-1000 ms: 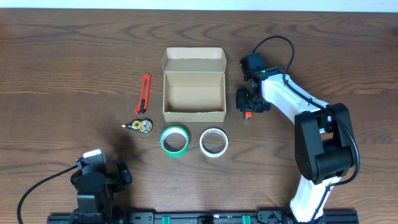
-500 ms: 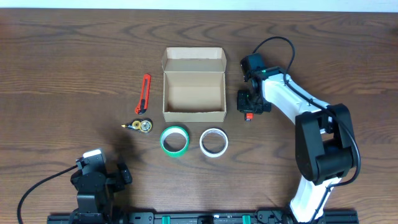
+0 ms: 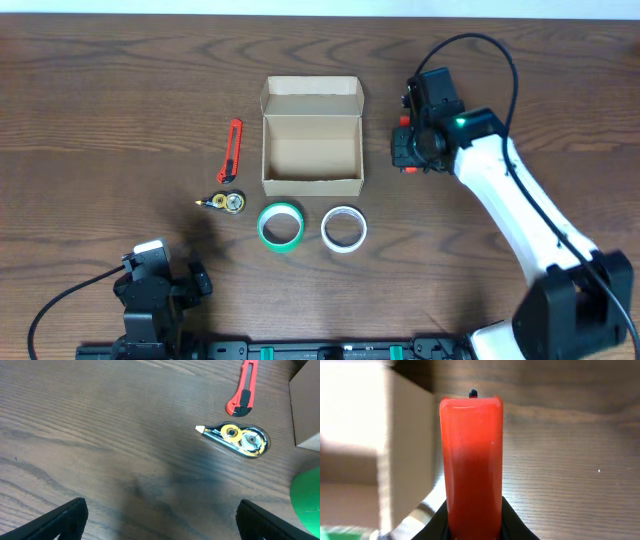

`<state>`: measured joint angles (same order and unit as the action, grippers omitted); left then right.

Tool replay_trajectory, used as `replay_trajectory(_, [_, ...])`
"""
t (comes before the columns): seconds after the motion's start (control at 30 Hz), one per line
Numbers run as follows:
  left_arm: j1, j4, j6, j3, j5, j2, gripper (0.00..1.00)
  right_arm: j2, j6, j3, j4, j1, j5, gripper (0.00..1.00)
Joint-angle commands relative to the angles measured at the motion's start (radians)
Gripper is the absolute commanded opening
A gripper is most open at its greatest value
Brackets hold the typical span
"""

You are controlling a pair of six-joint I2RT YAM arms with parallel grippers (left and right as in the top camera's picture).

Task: Pack container
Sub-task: 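Lift the stapler with the right gripper and carry it into the box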

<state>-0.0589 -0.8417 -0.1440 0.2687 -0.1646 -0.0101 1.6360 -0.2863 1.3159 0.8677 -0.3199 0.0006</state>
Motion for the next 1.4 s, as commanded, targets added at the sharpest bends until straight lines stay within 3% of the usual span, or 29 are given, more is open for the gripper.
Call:
replay_trajectory(0.0, [0.006,-0.021,0.017,-0.005,-0.011,0.006,0.95,-0.019,0.062,0.07,0.007,-0.041,-0.034,0.01])
replay_trajectory(0.37, [0.006,-0.021,0.017,-0.005,-0.011,0.006,0.95,0.063,0.308,0.183,-0.111,-0.161,-0.057,0.04])
replay_trajectory(0.73, [0.006,-0.021,0.017,-0.005,-0.011,0.006,0.95,0.299,0.679,0.245,-0.171,-0.28,0.016,0.01])
replay_trajectory(1.37, [0.006,-0.021,0.017,-0.005,-0.011,0.006,0.95,0.414,0.738,0.245,-0.166,-0.327,0.037,0.06])
